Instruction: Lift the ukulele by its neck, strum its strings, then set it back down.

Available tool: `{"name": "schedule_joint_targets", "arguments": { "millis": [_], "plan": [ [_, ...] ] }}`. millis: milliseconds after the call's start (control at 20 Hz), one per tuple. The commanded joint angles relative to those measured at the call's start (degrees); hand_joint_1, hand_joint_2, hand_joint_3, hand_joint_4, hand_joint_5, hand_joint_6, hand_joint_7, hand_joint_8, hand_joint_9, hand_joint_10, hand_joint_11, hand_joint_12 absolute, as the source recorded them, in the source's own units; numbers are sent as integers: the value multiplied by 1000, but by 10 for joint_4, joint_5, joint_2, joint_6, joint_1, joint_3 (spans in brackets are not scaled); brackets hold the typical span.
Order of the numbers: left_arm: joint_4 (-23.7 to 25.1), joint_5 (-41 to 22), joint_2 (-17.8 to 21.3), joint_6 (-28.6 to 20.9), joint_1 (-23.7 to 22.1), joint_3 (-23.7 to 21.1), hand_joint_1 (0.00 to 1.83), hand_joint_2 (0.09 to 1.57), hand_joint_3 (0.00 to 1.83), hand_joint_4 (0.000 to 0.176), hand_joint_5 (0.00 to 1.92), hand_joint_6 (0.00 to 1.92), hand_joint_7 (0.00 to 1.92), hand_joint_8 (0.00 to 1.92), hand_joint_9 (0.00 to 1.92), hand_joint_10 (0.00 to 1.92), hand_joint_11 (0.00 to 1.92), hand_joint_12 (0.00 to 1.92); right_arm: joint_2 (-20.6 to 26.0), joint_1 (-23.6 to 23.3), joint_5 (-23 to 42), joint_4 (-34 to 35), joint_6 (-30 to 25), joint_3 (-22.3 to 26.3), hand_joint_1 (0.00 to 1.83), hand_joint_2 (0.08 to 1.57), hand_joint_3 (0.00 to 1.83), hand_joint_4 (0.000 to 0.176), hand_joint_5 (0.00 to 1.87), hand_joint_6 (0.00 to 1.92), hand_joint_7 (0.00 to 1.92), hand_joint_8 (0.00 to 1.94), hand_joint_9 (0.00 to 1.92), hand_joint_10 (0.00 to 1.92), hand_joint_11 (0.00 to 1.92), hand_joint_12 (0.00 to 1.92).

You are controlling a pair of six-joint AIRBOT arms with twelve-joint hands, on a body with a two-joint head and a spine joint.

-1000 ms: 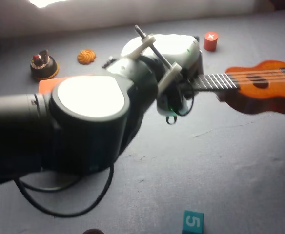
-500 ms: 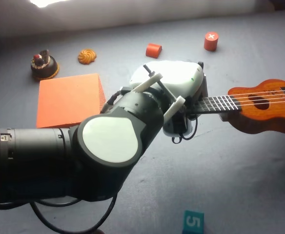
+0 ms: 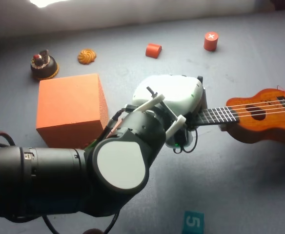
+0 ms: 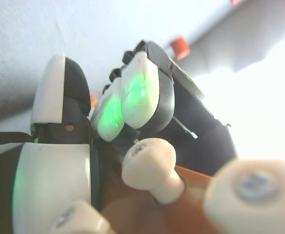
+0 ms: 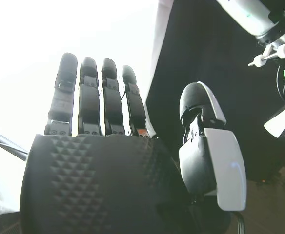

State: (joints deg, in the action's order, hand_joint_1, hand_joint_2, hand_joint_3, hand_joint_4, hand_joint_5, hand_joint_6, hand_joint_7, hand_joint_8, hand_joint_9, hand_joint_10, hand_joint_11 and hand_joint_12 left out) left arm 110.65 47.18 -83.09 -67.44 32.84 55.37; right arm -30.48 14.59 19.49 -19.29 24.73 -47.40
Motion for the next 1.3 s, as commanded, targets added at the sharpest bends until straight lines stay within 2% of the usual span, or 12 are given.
{"name": "schedule_joint_targets", "arguments": {
  "millis": [0, 200, 600, 750, 800, 900, 950, 1100, 1250],
  "plan": [
    [54, 27, -5, -5, 1, 5, 1422, 1272, 0, 165, 1287, 1921, 1433, 1921, 1558, 1921, 1610, 1921, 4, -4, 65, 12, 0, 0, 258, 1297, 0, 0, 292, 12, 254, 3, 225, 5, 0, 645],
    [79, 26, -19, -26, 20, 25, 1404, 1272, 0, 169, 1283, 1921, 1438, 1921, 1560, 1921, 1610, 1921, 4, -4, 65, 12, 0, 0, 250, 1299, 0, 0, 288, 8, 252, 1, 221, 3, 0, 676],
    [111, 26, -53, -60, 44, 73, 1409, 1278, 1, 173, 1285, 1921, 1420, 1921, 1553, 1921, 1603, 1921, 4, -4, 68, 12, 0, 1, 214, 1315, 5, 0, 249, 0, 239, 0, 190, 0, 0, 521],
    [114, 26, -60, -68, 51, 84, 1418, 1276, 0, 174, 1283, 1921, 1421, 1921, 1549, 1921, 1596, 1921, 4, -4, 68, 12, 0, 1, 235, 1309, 0, 0, 272, 9, 256, 1, 210, 7, 0, 609],
    [114, 26, -61, -68, 53, 85, 1429, 1270, 0, 174, 1286, 1921, 1417, 1921, 1549, 1921, 1594, 1921, 4, -4, 69, 12, 0, 1, 241, 1309, 0, 0, 287, 16, 260, 2, 216, 10, 0, 611],
    [114, 26, -59, -68, 57, 85, 1398, 1281, 2, 172, 1288, 1921, 1428, 1921, 1547, 1921, 1596, 1921, 4, -4, 69, 12, 0, 1, 249, 1312, 1, 0, 279, 10, 272, 3, 200, 3, 0, 459],
    [114, 24, -57, -68, 58, 84, 1403, 1276, 0, 171, 1291, 1921, 1432, 1921, 1547, 1921, 1598, 1921, 4, -3, 69, 12, 0, 1, 243, 1314, 2, 0, 279, 10, 259, 1, 191, 1, 0, 448],
    [115, 15, -51, -68, 61, 81, 1425, 1267, 0, 171, 1281, 1921, 1420, 1921, 1535, 1921, 1585, 1921, 4, -3, 69, 12, 0, 2, 245, 1307, 0, 0, 284, 9, 283, 6, 211, 8, 0, 575],
    [115, 1, -47, -59, 57, 80, 1444, 1259, 0, 175, 1243, 1921, 1376, 1921, 1499, 1921, 1548, 1921, 4, -3, 69, 12, 0, 3, 257, 1309, 0, 0, 288, 9, 293, 6, 210, 6, 0, 525]
  ]
}}
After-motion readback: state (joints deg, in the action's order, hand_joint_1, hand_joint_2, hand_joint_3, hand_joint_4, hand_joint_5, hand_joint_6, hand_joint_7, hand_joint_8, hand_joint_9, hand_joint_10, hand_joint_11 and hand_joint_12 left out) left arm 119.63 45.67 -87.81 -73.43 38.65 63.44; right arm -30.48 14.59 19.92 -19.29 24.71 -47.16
